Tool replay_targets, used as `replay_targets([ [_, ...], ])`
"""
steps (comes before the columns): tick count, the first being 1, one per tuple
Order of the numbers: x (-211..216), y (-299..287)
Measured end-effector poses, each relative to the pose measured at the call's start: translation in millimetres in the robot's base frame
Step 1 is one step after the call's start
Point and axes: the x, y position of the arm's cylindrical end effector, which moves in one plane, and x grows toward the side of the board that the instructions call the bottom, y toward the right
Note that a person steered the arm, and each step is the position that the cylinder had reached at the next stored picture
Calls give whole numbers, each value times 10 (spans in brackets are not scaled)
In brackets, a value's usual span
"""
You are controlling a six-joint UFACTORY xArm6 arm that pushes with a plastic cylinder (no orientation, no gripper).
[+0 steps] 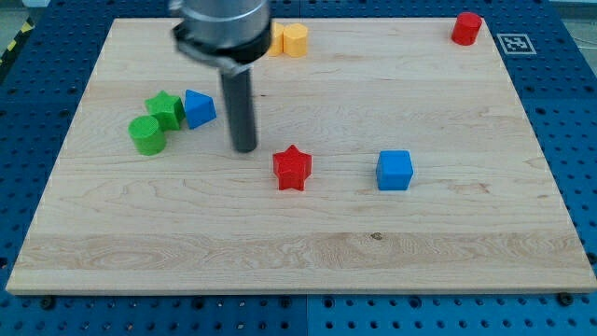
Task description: Place the red star at the center
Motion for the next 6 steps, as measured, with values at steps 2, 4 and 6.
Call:
replay_targets([
  [2,641,480],
  [4,-305,1190],
  [6,264,1029],
])
